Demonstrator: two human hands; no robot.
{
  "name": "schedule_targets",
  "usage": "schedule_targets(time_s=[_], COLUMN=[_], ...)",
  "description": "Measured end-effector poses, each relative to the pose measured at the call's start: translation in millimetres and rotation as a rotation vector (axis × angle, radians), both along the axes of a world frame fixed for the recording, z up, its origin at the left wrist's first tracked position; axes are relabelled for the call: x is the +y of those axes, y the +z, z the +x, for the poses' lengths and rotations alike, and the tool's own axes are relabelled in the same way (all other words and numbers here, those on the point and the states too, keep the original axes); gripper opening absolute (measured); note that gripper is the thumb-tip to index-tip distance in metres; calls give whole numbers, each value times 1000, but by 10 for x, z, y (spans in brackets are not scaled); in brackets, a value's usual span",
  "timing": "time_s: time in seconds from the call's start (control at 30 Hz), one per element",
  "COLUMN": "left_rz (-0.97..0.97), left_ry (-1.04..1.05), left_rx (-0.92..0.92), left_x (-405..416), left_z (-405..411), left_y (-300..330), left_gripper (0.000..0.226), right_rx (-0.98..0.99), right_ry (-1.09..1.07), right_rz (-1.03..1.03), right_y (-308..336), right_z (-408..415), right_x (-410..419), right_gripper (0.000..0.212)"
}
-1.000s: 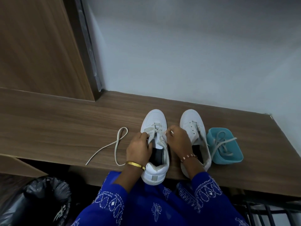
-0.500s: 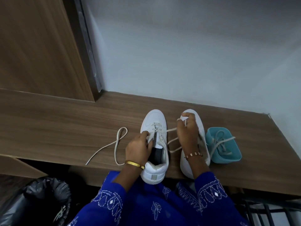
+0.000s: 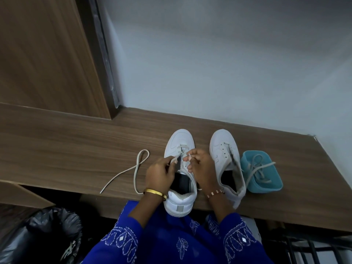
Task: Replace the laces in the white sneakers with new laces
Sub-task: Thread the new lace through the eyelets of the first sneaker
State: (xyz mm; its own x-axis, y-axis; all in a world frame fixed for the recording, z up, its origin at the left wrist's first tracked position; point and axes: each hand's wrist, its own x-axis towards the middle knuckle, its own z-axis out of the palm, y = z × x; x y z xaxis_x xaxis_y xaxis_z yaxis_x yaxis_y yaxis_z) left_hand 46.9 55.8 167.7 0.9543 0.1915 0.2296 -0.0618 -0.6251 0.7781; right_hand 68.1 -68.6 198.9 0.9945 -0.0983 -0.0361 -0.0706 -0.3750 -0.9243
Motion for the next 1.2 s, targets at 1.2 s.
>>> schedule_targets(time_s=[1.2], left_rz=[-484], left_ry=[-7], left_rx=[409], left_x=[100], left_z=[268], left_y=[141], left_gripper=[22], right_rx=[-103], right_ry=[-60], right_rz=[-398], right_y=[-83], right_z=[-18], right_x=[255], right_gripper=[16])
